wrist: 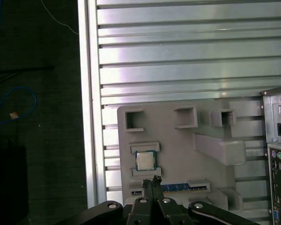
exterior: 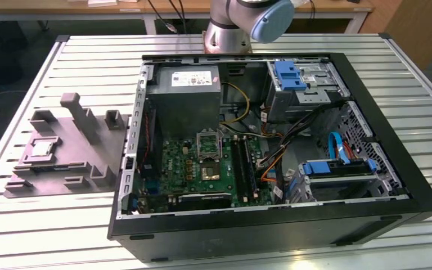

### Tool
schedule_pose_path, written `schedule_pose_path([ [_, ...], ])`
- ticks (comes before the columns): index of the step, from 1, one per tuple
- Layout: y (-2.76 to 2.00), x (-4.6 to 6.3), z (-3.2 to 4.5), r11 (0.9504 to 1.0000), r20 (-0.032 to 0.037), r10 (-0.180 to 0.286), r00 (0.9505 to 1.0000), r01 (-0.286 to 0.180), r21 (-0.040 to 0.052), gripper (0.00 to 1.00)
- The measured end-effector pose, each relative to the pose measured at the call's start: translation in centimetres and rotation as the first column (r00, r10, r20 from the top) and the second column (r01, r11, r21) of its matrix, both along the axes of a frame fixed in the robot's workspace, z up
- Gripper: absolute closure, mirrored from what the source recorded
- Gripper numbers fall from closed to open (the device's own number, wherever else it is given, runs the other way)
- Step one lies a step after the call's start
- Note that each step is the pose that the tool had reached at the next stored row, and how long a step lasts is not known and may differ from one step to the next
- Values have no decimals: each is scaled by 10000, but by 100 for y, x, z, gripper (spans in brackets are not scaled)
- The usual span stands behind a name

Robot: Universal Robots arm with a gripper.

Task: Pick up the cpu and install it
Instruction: 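Reach for the cpu, then pick up the cpu and move it towards the insertion slot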

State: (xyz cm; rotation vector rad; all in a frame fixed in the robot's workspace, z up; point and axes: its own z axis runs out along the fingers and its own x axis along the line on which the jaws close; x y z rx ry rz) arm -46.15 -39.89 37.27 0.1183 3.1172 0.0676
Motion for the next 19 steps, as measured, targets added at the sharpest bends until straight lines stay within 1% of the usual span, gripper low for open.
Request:
schedule_pose_path([
  [19,0,40,1,10000,-3,-1,10000,1,-2,89],
])
